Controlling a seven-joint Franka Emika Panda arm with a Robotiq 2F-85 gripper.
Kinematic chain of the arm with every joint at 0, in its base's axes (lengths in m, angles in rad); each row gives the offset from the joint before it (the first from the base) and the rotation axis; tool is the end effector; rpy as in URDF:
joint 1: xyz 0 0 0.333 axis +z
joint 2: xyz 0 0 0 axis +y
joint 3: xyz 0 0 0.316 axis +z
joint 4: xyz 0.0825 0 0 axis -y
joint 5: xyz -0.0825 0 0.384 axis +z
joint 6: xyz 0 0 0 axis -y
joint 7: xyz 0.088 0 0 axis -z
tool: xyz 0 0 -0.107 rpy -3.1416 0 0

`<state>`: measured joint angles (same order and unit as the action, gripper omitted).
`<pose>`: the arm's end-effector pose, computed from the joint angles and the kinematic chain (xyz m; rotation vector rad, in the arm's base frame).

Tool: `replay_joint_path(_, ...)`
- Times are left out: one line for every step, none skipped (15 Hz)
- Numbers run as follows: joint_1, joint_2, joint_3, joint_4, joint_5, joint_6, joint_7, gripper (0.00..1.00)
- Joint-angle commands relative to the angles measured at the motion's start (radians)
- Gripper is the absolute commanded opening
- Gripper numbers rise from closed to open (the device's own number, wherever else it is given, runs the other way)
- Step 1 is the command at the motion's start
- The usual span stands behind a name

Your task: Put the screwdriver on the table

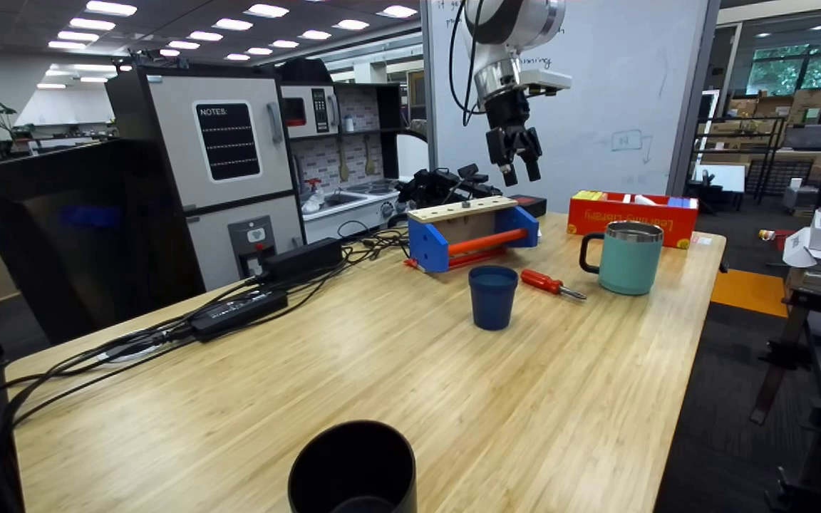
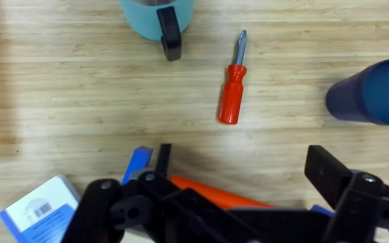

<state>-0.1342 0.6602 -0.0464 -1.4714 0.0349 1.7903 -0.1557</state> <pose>0.6656 -0.1137 0.2677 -3.0387 0.0509 0.5145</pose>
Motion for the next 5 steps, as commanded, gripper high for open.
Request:
replay_joint_path(0.003, -0.152, -0.015, -0.152, -0.009, 0.13, 0.035, 1.0)
replay_joint_path(0.005, -0.182, -0.019, -0.171, -0.01, 0.145, 0.044, 1.0)
replay_joint_path(0.005, -0.209, -0.02, -0.194, -0.006, 0.166, 0.049, 1.0)
replay_joint_path(0.007, -0.233, -0.019, -0.22, -0.005, 0.187, 0.056, 1.0)
replay_joint_path(0.008, -0.25, -0.019, -0.237, -0.004, 0.198, 0.061, 1.0)
